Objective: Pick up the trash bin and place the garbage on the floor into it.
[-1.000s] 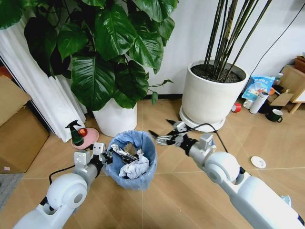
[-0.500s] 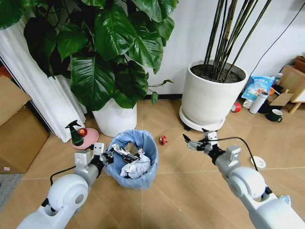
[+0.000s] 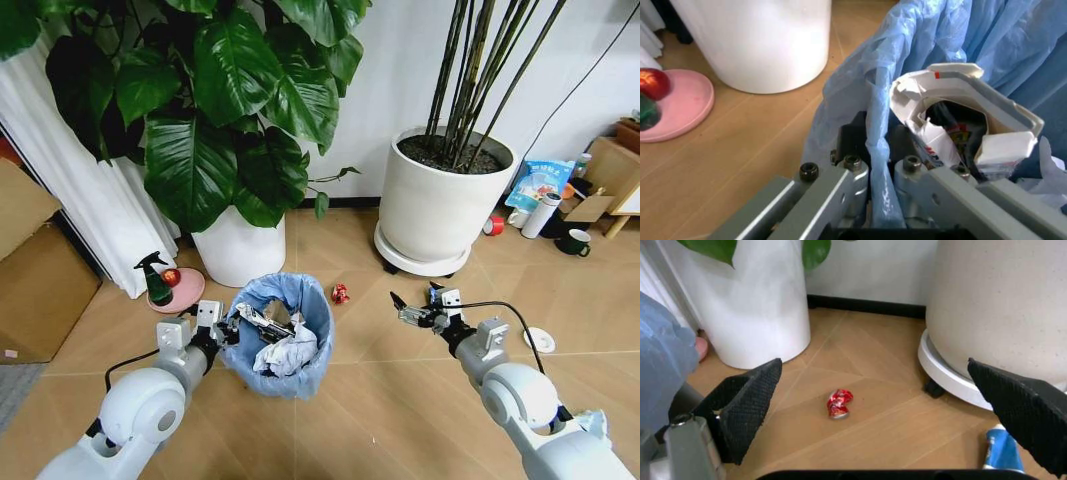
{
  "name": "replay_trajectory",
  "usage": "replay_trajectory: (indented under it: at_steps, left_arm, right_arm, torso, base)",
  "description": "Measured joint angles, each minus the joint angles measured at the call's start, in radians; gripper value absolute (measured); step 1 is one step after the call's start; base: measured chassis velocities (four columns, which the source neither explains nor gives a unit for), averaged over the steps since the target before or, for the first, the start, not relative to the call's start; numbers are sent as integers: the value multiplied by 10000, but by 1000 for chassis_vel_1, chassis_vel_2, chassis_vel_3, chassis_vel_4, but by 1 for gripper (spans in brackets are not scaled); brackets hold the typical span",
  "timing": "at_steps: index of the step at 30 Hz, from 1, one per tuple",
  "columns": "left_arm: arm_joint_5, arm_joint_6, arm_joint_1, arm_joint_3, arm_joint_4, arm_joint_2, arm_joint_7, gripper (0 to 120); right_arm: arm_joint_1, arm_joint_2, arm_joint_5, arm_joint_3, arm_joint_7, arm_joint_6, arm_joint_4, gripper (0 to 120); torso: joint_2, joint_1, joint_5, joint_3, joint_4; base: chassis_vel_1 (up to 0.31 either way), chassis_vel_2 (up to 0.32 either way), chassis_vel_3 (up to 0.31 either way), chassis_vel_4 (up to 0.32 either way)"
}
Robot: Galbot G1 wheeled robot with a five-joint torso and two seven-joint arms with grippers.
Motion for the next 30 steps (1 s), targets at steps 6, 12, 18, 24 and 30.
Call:
replay_trajectory:
  at_steps: [6, 12, 18, 24, 30]
  left_arm:
    - [-1, -9, 1, 27, -6, -39, 11, 0]
    - [-3, -12, 2, 29, -6, -39, 13, 0]
    - [-5, -13, 2, 35, -6, -39, 13, 0]
    - [-6, -13, 3, 41, -6, -38, 13, 0]
    - [-6, -12, 2, 41, -6, -38, 13, 0]
  right_arm:
    - [89, -53, -28, -46, -76, 87, -81, 100]
    - [103, -63, -29, -58, -86, 93, -84, 100]
    - [107, -66, -29, -64, -91, 93, -84, 100]
    - [110, -70, -29, -69, -93, 93, -84, 100]
    - [113, -71, -29, -73, -93, 93, -84, 100]
  torso:
    - [0, 1, 0, 0, -2]
    - [0, 1, -1, 0, 0]
    - [0, 1, -1, 0, 0]
    - [0, 1, 0, 0, -1]
    - [0, 1, 0, 1, -1]
  base:
    - [-74, -81, 76, 85]
    - [-57, -57, 66, 62]
    - [-59, -61, 56, 58]
    - [-72, -70, 62, 75]
    - [-65, -64, 63, 71]
